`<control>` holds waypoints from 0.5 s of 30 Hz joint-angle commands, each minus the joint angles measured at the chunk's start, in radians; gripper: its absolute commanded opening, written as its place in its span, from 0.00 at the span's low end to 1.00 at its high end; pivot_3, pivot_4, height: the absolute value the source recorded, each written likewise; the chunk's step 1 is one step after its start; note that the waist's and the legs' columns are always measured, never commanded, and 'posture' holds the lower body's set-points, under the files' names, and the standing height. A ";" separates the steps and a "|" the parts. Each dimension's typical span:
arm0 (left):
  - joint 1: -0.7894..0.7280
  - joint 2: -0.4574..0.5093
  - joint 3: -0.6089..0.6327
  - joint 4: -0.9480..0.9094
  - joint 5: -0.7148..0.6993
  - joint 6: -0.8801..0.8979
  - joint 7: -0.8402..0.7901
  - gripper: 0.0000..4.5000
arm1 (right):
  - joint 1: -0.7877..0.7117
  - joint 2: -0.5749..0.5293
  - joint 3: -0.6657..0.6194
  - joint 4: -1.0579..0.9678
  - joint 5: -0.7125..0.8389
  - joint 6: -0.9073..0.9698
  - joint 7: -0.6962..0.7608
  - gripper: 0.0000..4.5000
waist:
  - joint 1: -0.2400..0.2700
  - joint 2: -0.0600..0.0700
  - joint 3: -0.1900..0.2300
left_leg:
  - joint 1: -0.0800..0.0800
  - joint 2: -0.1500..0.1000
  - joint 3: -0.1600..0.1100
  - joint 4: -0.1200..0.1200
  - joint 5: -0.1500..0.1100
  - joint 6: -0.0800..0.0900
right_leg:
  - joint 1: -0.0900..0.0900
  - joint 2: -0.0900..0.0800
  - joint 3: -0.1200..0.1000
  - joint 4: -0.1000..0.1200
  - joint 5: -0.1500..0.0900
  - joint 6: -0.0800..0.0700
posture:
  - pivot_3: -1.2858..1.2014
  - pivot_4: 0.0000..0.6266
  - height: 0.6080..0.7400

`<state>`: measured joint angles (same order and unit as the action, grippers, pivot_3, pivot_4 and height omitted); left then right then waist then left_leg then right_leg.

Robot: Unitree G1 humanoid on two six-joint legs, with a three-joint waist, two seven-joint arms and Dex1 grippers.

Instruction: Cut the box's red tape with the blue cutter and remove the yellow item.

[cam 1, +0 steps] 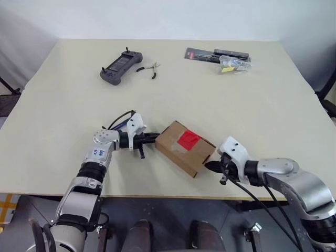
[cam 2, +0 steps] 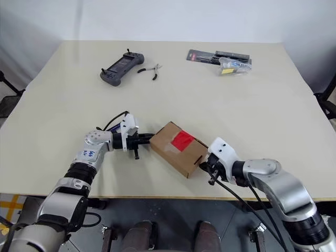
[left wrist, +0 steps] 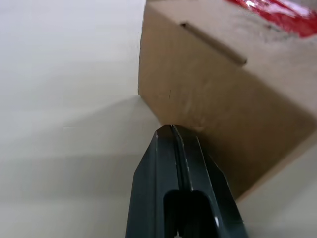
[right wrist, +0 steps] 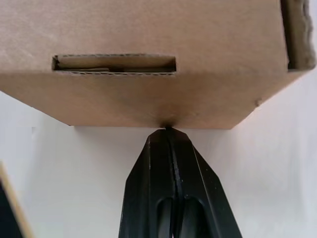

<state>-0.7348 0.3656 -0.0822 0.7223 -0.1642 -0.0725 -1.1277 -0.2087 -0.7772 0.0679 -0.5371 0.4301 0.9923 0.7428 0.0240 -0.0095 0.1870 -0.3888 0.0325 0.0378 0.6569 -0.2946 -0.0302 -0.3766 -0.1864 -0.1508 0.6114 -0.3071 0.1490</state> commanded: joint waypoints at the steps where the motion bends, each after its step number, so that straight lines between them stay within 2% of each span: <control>1: 0.009 0.001 -0.004 -0.025 0.005 -0.002 -0.004 0.00 | 0.017 -0.017 -0.037 -0.046 0.021 -0.006 0.000 0.00 | -0.001 0.000 0.000 | 0.000 0.000 0.000 0.000 0.000 0.000 | 0.000 0.000 0.000 0.000 0.000 0.000 | 0.52 0.24 1.00; 5: -0.012 0.016 0.019 0.007 0.012 -0.017 0.031 0.00 | 0.064 -0.038 -0.065 -0.003 -0.009 -0.043 -0.006 0.00 | 0.000 0.000 0.000 | 0.000 0.000 0.000 0.000 0.000 0.000 | 0.000 0.000 0.000 0.000 0.000 0.000 | 0.52 0.24 1.00; 9: -0.022 0.067 0.050 0.029 0.013 -0.048 0.052 0.00 | 0.164 -0.148 -0.088 0.047 -0.080 -0.145 0.033 0.00 | 0.000 0.000 0.000 | 0.000 0.000 0.000 0.000 0.000 0.000 | 0.000 0.000 0.000 0.000 0.000 0.000 | 0.52 0.24 1.00; 11: -0.017 0.095 0.054 0.021 0.025 -0.069 0.074 0.00 | 0.159 -0.152 -0.142 0.117 -0.087 -0.193 0.017 0.00 | 0.000 -0.004 -0.001 | 0.000 0.000 0.000 0.000 0.000 0.000 | 0.000 0.000 0.000 0.000 0.000 0.000 | 0.52 0.24 1.00; 13: -0.016 0.117 0.055 0.000 0.023 -0.020 0.077 0.08 | 0.136 -0.143 -0.198 0.179 -0.064 -0.214 0.017 0.08 | 0.002 -0.005 -0.001 | 0.000 0.000 0.000 0.002 0.000 0.000 | 0.001 0.000 0.000 0.000 0.001 0.000 | 0.52 0.24 1.00; 15: -0.001 0.127 0.067 -0.056 -0.004 0.017 0.069 0.19 | 0.094 -0.125 -0.233 0.247 -0.082 -0.319 0.009 0.21 | 0.003 -0.006 -0.001 | 0.000 0.000 0.000 0.004 -0.001 0.001 | 0.002 0.000 0.000 0.000 0.002 0.001 | 0.52 0.24 1.00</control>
<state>-0.7328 0.4917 -0.0301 0.7333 -0.1461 -0.0726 -1.0555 -0.0914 -0.9106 -0.1114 -0.3182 0.3654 0.7425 0.7626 0.0272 -0.0153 0.1861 -0.3900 0.0323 0.0378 0.6617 -0.2954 -0.0288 -0.3752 -0.1866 -0.1506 0.6111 -0.3050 0.1502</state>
